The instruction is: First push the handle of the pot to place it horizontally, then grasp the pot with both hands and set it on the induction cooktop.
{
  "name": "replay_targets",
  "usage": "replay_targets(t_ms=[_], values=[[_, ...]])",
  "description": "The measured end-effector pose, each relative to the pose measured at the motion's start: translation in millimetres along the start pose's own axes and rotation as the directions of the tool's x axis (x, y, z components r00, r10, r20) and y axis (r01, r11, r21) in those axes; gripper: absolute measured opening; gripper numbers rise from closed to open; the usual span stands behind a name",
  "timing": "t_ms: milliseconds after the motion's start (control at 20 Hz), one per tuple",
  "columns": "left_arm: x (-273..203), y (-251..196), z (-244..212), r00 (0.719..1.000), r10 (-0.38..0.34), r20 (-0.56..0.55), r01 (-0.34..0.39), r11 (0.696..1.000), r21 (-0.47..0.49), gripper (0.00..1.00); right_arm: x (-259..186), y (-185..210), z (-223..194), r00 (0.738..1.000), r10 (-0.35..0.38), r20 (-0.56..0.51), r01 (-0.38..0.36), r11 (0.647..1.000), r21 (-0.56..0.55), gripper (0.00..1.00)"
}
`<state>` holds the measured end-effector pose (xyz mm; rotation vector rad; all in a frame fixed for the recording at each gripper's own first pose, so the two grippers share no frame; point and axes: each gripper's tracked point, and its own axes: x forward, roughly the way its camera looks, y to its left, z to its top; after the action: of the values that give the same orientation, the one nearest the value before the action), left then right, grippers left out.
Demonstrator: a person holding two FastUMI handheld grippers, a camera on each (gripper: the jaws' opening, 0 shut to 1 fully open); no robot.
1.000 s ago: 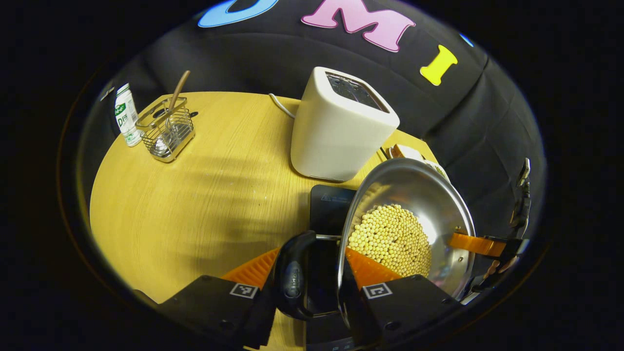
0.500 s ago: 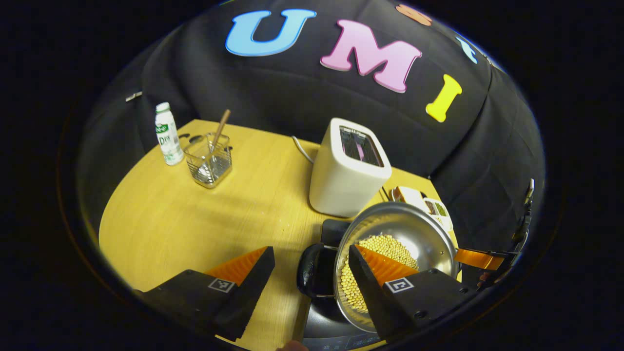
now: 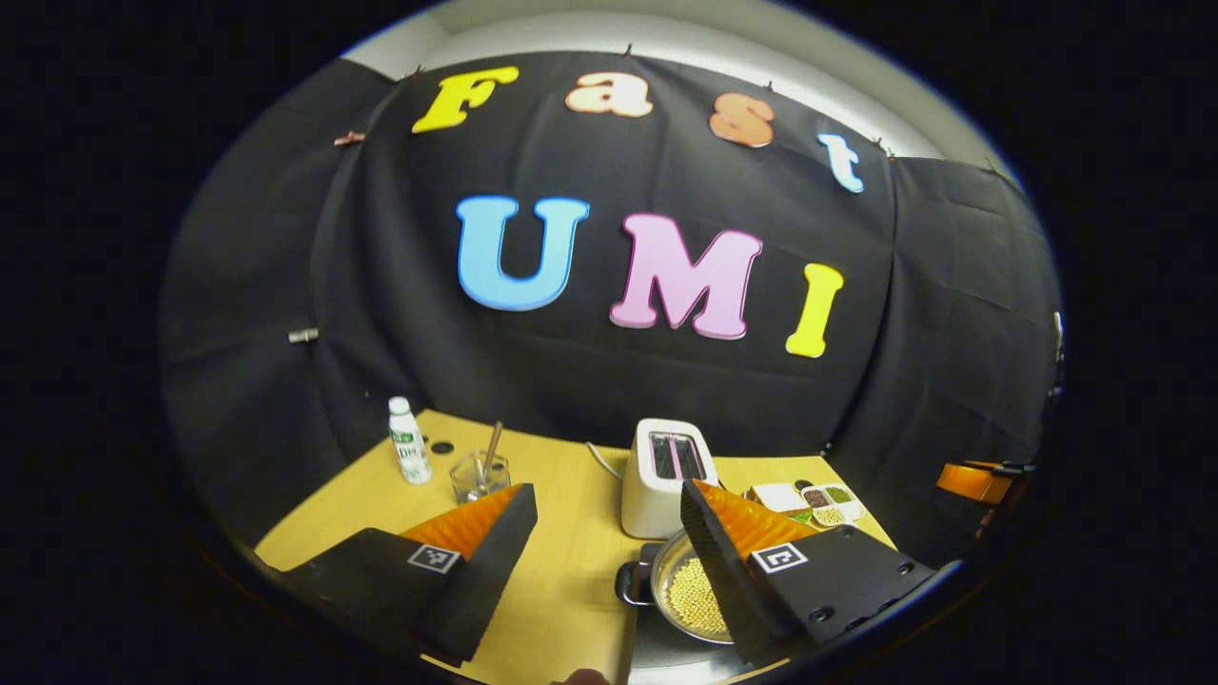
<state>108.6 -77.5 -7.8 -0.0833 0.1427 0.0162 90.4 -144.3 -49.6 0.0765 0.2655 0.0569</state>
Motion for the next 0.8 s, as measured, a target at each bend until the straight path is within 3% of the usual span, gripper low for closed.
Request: replay_targets(t_ms=[200, 350, 500, 800], values=[[-49, 10, 43, 0.992, -0.005, 0.128, -0.003, 0.998, 0.062, 0.95, -52, 9, 48, 0.985, -0.058, 0.165, 0.062, 0.998, -0.02, 0.98], [-84, 17, 44, 0.987, -0.006, 0.163, -0.009, 0.996, 0.091, 0.95, -88, 13, 66, 0.959, -0.09, 0.268, 0.105, 0.993, -0.044, 0.98], [-118, 25, 34, 0.983, 0.02, 0.18, -0.026, 0.999, 0.029, 0.95, -120, 17, 52, 0.951, -0.118, 0.285, 0.155, 0.982, -0.111, 0.98], [-161, 47, 1, 0.985, 0.06, 0.162, -0.065, 0.997, 0.03, 0.95, -152, 40, 15, 0.958, -0.131, 0.256, 0.154, 0.985, -0.073, 0.98]])
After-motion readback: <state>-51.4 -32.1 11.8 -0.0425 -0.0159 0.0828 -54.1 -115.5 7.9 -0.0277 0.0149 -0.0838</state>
